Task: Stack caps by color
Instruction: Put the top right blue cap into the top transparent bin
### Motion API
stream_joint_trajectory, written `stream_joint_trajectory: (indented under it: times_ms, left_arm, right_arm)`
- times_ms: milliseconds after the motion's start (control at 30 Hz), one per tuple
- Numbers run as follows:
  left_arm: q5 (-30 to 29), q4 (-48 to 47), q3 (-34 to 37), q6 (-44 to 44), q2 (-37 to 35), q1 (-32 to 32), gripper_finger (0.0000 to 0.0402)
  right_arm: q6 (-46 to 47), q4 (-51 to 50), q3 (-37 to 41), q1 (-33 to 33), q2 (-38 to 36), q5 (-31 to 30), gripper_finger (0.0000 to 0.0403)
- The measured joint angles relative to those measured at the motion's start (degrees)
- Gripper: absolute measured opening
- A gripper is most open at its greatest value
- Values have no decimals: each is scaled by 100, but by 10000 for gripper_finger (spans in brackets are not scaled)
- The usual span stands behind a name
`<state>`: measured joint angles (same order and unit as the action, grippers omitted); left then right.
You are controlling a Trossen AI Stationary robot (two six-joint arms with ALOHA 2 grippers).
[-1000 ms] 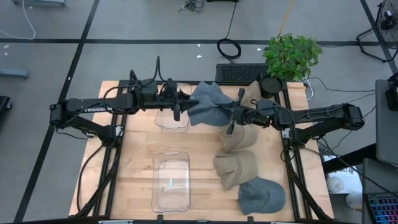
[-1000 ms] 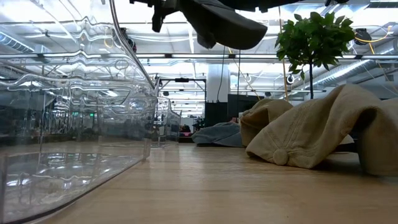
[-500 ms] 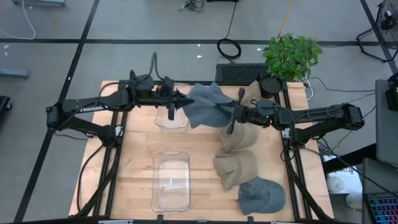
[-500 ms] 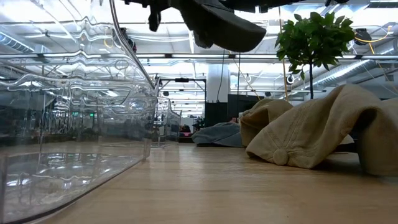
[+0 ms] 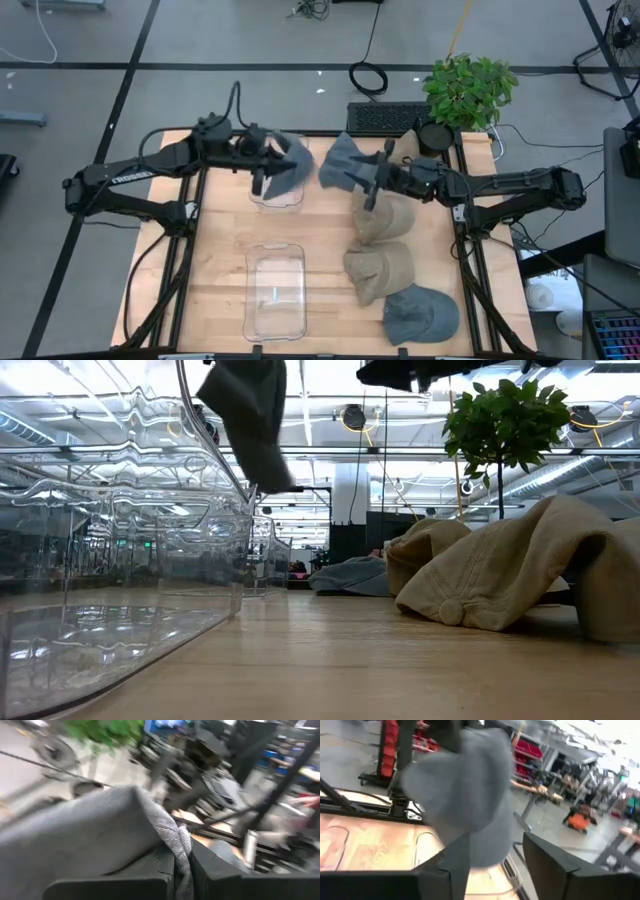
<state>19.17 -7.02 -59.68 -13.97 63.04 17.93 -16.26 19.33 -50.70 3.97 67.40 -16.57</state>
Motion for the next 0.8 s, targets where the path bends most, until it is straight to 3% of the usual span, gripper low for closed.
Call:
stream_joint_trajectory:
  times_ms: [233,433,667,800]
  left_arm:
    - [1220,-374,2,-296,212,-2,18]
    - [2075,-628,-128,-241,430,-91,18]
    - [2123,-2552,-1354,1245,1086,-478,18]
    - [2142,-3564,-2222,2259,1580,-693,18]
  right_arm:
    - [732,-489,0,464,0,171,208]
    - [1574,-681,2,942,14,1753,212]
    - [2012,-419,2,1228,545,3397,209]
    - [2027,-70,3,1265,960,3644,210]
